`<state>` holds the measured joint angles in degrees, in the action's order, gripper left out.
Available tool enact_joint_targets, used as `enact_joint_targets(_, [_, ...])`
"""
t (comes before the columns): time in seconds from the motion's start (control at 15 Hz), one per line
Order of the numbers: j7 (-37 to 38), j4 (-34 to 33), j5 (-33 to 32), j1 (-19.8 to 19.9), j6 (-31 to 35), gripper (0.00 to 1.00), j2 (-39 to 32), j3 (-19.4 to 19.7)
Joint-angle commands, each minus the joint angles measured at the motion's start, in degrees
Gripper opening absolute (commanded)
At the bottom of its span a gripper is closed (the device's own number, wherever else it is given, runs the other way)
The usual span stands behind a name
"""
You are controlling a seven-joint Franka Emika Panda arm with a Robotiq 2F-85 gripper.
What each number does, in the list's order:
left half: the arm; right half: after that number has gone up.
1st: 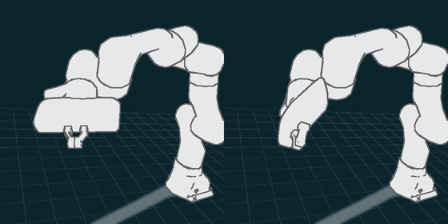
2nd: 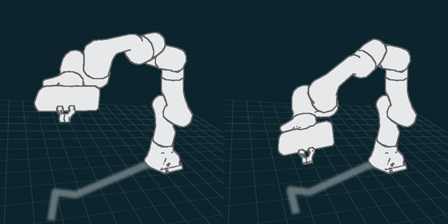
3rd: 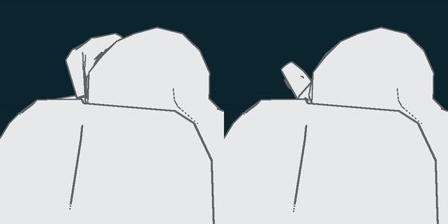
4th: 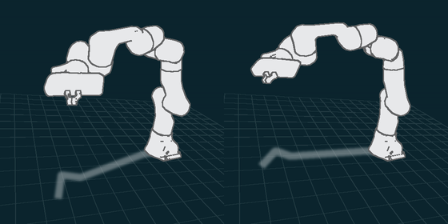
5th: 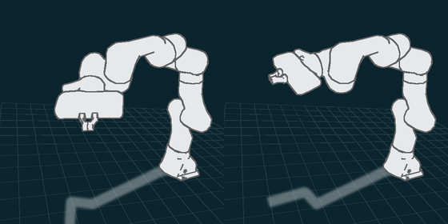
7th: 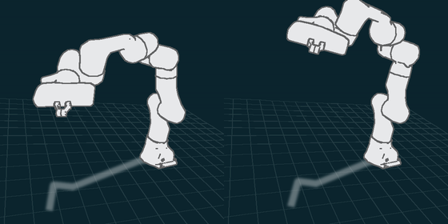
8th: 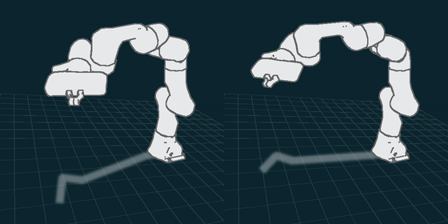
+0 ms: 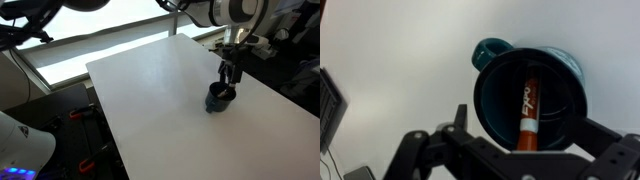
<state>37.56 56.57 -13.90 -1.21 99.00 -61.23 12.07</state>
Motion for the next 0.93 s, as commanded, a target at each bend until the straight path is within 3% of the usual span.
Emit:
enact_joint_targets(0.0, [-1.3, -8.1, 1.5, 0.6, -12.5, 1.00, -3.6, 0.4])
enact_joint_targets(0.2, [-0.1, -12.3, 1.1, 0.8, -20.0, 1.00, -6.0, 0.5])
enact_joint_targets(0.27, [-0.4, -13.4, 1.3, 1.0, -21.2, 0.75, -6.6, 0.2])
enact_joint_targets(0.4, [-0.3, -15.2, 1.2, 1.1, -22.5, 0.66, -7.8, 0.1])
enact_joint_targets(0.73, [-0.9, -16.4, 0.5, 1.2, -21.2, 0.27, -8.8, -0.2])
enact_joint_targets(0.8, [-1.0, -16.3, -0.2, 0.9, -20.4, 0.68, -8.8, 0.1])
enact_joint_targets(0.87, [-1.2, -16.3, -0.4, 0.9, -20.1, 0.64, -8.8, 0.1])
